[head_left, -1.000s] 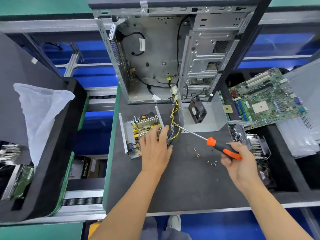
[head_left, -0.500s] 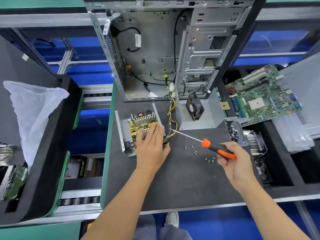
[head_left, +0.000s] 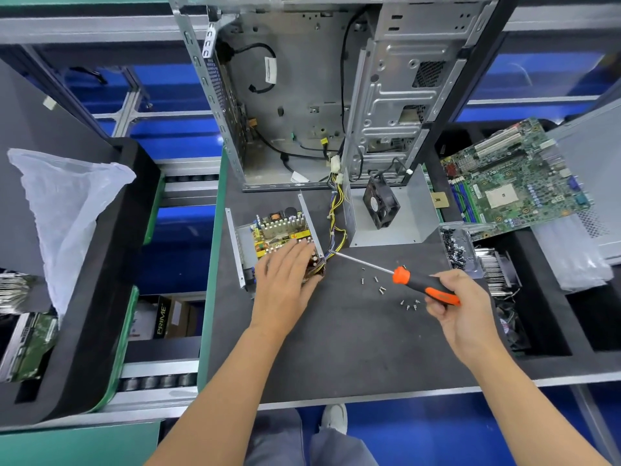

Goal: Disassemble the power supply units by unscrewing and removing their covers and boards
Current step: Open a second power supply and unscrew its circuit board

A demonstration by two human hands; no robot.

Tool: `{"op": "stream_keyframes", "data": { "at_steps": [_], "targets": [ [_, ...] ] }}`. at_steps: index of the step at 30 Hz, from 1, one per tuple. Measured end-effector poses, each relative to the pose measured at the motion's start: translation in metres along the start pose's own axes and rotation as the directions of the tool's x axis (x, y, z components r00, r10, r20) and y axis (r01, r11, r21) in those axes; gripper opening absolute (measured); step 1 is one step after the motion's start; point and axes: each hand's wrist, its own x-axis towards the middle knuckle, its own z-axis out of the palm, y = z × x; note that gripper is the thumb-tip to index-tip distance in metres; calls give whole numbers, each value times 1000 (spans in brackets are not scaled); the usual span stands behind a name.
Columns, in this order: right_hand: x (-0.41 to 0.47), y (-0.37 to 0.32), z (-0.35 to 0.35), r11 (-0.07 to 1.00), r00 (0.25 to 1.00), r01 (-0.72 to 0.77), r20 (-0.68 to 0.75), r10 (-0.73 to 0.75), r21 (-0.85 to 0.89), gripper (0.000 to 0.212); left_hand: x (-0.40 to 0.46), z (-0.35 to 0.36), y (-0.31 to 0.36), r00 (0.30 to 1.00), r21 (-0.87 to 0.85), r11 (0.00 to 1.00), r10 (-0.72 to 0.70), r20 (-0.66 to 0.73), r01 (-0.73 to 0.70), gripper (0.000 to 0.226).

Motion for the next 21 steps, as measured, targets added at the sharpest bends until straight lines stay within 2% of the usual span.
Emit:
{"op": "stream_keyframes", "data": {
  "at_steps": [3,5,7,11,14,21],
  "targets": [
    [-5,-10,-2,938,991,137,50,-127,-320,17,-14,-2,0,989,55,988,-143,-32,145,35],
    [-10,-18,3,809,970,241,99,-223,-537,14,-20,0,3,985,100,980,-172,-5,172,31],
    [-18,-29,12,673,931,354,180,-317,-649,9,-22,3,7,984,116,978,-179,14,176,29],
    [-33,-40,39,422,834,532,368,-411,-734,7,-15,8,11,974,177,958,-224,-31,226,27],
    [-40,-38,57,240,762,594,442,-473,-768,16,-11,11,12,975,209,953,-207,-77,218,23],
    [-42,-28,73,54,621,678,532,-575,-733,26,-5,15,15,976,159,965,-194,-98,208,11]
  ]
}}
